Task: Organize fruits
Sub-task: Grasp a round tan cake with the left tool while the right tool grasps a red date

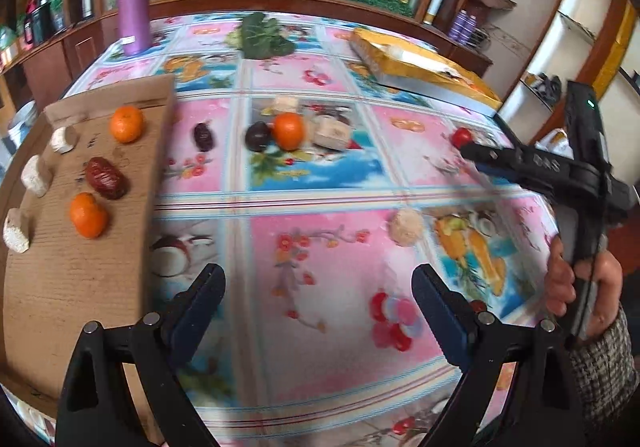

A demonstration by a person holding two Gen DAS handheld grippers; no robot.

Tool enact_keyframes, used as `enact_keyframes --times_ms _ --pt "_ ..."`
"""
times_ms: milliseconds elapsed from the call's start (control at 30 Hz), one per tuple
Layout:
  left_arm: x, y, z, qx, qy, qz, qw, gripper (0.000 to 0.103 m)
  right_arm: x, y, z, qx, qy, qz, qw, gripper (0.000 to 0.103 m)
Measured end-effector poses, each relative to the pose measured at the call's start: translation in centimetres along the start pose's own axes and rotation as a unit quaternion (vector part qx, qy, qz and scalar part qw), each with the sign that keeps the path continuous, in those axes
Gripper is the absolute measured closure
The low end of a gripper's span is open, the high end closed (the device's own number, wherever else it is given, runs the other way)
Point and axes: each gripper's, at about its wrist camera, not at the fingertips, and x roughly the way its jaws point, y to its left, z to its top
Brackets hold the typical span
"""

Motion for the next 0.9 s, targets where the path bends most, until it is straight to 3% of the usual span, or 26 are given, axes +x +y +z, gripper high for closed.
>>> enact_keyframes --times_ms 133,267,367,433,633,667,700,733,900 --pt "1.3 -2.6 0.4 0.036 0.006 0.005 0.9993 0.009 -0.5 -1.7 0.7 0.019 -0.024 -0.040 0.999 0.045" --pt "3.1 -4.2 1.9 0.057 0.009 0.002 0.9983 0.010 -0.5 -1.5 -0.1 0.025 0.005 -0.005 1.000 0.045" --pt "4.4 -5.0 2.5 0.073 0.016 -0.011 0.9972 0.022 -1.6 -0.1 -2.1 0.002 0.025 0.025 0.999 0.045" --pt "5.4 -5.4 2.7 0.082 0.029 -0.019 0.9961 0.037 -2.7 0.8 -3.9 -0.022 0.035 0.034 0.999 0.045" --pt "6.4 -6.0 2.3 0.089 0.031 -0.024 0.9953 0.043 -5.1 2.7 -10.1 -0.077 0.071 0.048 0.993 0.044" --pt "6.4 -6.1 2.2 0.091 0.027 -0.024 0.9952 0.049 -5.1 3.3 -11.1 -0.094 0.079 0.041 0.992 0.044" --pt "6.5 -6.2 2.2 0.093 0.024 -0.021 0.9951 0.066 -5.2 3.9 -11.8 -0.111 0.077 0.032 0.990 0.042" --pt "6.5 -6.3 2.1 0.096 0.023 -0.014 0.9950 0.077 -5.3 4.5 -12.3 -0.123 0.076 0.030 0.989 0.042" --pt "5.6 -5.3 1.8 0.074 0.026 -0.025 0.9966 0.077 -4.7 6.5 -13.1 -0.154 0.068 0.004 0.986 0.042"
